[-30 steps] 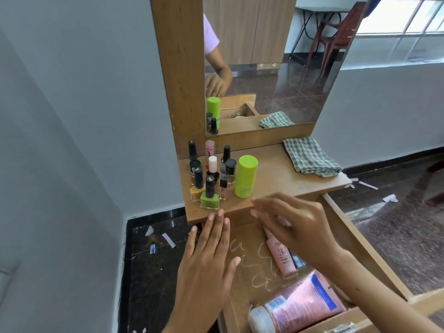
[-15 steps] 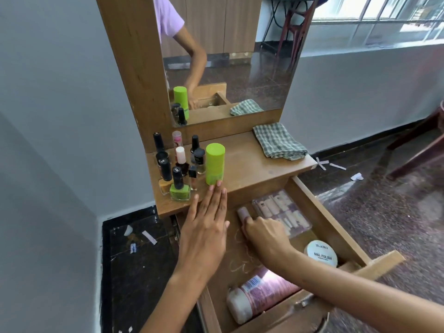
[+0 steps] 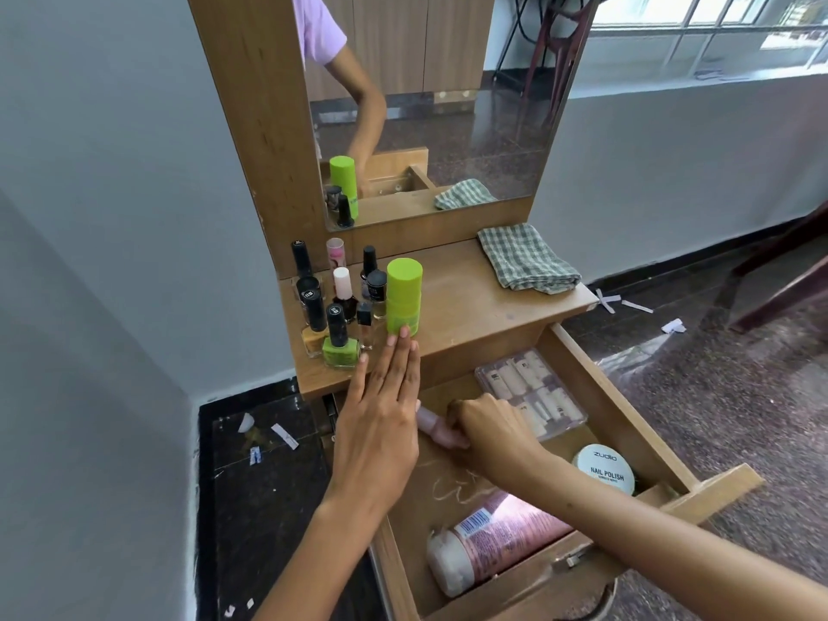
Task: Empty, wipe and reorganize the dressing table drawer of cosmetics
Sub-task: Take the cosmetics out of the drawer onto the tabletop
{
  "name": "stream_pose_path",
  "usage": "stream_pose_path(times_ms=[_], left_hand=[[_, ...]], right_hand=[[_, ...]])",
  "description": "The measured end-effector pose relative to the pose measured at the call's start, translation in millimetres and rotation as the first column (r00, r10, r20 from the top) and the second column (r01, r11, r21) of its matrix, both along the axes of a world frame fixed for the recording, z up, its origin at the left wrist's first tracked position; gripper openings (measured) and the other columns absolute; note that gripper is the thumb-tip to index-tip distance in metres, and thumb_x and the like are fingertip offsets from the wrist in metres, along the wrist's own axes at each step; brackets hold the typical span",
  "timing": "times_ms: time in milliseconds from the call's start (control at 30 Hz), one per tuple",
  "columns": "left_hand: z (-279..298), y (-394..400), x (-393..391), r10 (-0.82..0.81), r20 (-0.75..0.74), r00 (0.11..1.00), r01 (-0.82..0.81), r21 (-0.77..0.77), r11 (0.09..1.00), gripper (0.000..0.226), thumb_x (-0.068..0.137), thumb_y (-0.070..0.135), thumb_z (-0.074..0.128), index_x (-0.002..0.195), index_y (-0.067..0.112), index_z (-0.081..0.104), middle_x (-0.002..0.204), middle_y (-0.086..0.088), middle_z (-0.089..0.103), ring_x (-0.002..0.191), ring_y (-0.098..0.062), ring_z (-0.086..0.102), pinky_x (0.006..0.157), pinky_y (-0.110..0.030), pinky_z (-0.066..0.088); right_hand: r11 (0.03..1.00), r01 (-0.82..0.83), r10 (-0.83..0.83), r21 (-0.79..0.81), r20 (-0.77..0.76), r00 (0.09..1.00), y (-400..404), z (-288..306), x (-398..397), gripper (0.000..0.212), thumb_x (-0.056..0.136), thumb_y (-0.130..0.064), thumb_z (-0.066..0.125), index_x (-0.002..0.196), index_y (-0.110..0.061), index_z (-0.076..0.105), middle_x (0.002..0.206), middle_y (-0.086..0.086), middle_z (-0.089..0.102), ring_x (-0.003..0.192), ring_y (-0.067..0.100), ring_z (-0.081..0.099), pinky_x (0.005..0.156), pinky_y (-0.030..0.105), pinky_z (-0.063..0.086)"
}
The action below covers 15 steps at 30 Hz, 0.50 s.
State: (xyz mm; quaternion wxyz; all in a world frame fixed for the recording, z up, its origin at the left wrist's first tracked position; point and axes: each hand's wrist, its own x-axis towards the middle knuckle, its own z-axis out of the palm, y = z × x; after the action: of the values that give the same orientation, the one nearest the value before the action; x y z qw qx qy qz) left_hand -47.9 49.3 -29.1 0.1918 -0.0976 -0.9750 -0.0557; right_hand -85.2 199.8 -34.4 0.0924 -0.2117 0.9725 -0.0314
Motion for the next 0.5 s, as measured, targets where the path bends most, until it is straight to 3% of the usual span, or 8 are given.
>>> stream_pose_path(times_ms=[67, 233, 300, 400, 500], left_hand=[[0.3, 1.3, 0.7, -0.001, -0.005, 1.0, 0.002, 0.016, 1.0, 0.063, 0.087, 0.016, 0.044, 0.144, 0.002, 0.021, 0.153, -0.013, 0.014, 0.142, -0.023, 0.01, 0.114, -0.042, 0.008], [-3.1, 3.2, 2.7, -0.009, -0.007, 1.0, 0.009, 0.039, 0.999, 0.064, 0.087, 0.018, 0.044, 0.144, 0.003, 0.02, 0.153, -0.012, 0.014, 0.142, -0.022, 0.011, 0.114, -0.041, 0.008], [-4.7, 3.0, 2.8, -0.011, -0.007, 1.0, 0.011, 0.042, 0.999, 0.066, 0.085, 0.017, 0.045, 0.144, 0.003, 0.019, 0.153, -0.012, 0.013, 0.142, -0.021, 0.011, 0.114, -0.04, 0.008], [-5.7, 2.0, 4.3, -0.013, -0.008, 1.0, 0.014, 0.032, 0.999, 0.069, 0.081, 0.012, 0.045, 0.144, 0.003, 0.02, 0.153, -0.011, 0.013, 0.142, -0.02, 0.009, 0.114, -0.039, 0.006], [-4.6, 0.7, 6.0, -0.02, -0.003, 1.0, 0.02, 0.02, 1.0, 0.065, 0.082, 0.014, 0.038, 0.144, 0.004, 0.022, 0.153, -0.011, 0.015, 0.141, -0.02, 0.01, 0.114, -0.038, 0.005]], right_hand=[[1.0, -0.009, 0.009, 0.012, -0.02, 1.0, -1.2, 0.7, 0.7, 0.025, 0.081, -0.019, 0.059, 0.105, -0.013, 0.061, 0.097, 0.01, 0.064, 0.091, 0.033, 0.063, 0.061, 0.029, 0.037], [0.986, 0.049, -0.041, -0.157, 0.052, 0.998, 12.2, -0.6, -4.8, 0.037, 0.063, -0.038, 0.071, 0.096, -0.023, 0.062, 0.091, -0.003, 0.069, 0.089, 0.021, 0.066, 0.07, 0.031, 0.052], [0.985, 0.031, -0.02, -0.17, 0.065, 0.998, 15.0, 2.7, -4.6, 0.036, 0.068, -0.04, 0.07, 0.1, -0.025, 0.063, 0.092, -0.004, 0.069, 0.09, 0.019, 0.065, 0.069, 0.028, 0.05], [0.995, -0.102, 0.102, 0.001, -0.002, 0.995, 10.0, 6.2, 0.2, 0.031, 0.081, -0.032, 0.063, 0.11, -0.022, 0.061, 0.099, 0.005, 0.067, 0.094, 0.028, 0.064, 0.064, 0.03, 0.041], [0.972, -0.202, 0.209, 0.121, -0.044, 0.977, 0.6, 3.7, 4.7, 0.024, 0.086, -0.022, 0.058, 0.109, -0.014, 0.061, 0.1, 0.01, 0.066, 0.094, 0.032, 0.064, 0.063, 0.031, 0.039]])
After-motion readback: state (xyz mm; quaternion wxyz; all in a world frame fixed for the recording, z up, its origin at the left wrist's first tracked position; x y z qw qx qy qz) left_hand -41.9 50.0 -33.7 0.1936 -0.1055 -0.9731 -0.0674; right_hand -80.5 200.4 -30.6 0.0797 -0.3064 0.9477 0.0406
